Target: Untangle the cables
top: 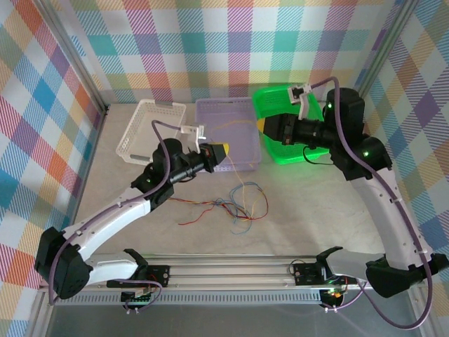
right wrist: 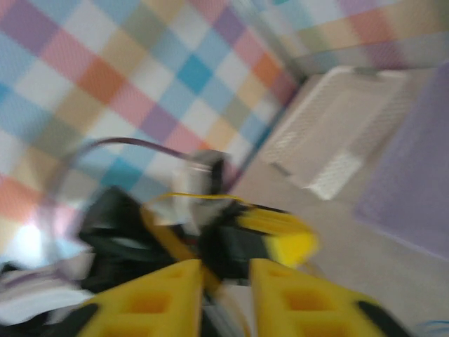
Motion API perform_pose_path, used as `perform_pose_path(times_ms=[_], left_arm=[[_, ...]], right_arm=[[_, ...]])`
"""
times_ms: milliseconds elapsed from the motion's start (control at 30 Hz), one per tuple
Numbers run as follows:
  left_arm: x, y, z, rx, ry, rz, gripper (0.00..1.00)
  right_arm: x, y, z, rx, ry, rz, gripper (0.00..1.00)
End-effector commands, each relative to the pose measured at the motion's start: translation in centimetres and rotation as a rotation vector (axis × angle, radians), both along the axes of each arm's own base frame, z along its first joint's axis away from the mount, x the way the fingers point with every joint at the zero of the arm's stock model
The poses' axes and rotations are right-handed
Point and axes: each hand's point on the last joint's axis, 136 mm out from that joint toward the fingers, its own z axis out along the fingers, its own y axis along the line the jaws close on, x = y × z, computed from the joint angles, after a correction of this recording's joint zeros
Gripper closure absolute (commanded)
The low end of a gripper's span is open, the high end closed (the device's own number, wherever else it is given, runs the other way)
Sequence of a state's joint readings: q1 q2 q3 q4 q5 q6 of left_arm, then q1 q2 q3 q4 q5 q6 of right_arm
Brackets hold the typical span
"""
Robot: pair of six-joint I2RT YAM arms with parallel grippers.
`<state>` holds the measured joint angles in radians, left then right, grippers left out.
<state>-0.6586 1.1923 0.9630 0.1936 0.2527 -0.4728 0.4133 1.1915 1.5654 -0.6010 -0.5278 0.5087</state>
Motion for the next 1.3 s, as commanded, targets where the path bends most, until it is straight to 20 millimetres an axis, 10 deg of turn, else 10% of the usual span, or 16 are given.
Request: perform_pose_path(times_ms=[0, 333, 600, 1267], left_arm=[[-0.3, 1.8, 4.0, 0.037, -0.016, 0.056, 1.00], [3.7, 2.7, 12.7, 0.067, -0.084, 0.114, 1.00], [6.6, 4.0, 19.5, 0.105, -0.183, 0.174, 1.00], [21.5, 4.4, 7.1, 0.309, -0.012, 0.319, 1.00]], right_arm=[[2.0, -2.8, -2.5, -0.100, -0.038, -0.195, 0.57], [2.5, -3.7, -10.8, -0.162, 0.024, -0.244, 0.30], [1.3, -3.7, -13.2, -0.147, 0.023, -0.224, 0.27], [-1.8, -2.9, -11.1, -0.091, -0.045, -0.108, 0.27]])
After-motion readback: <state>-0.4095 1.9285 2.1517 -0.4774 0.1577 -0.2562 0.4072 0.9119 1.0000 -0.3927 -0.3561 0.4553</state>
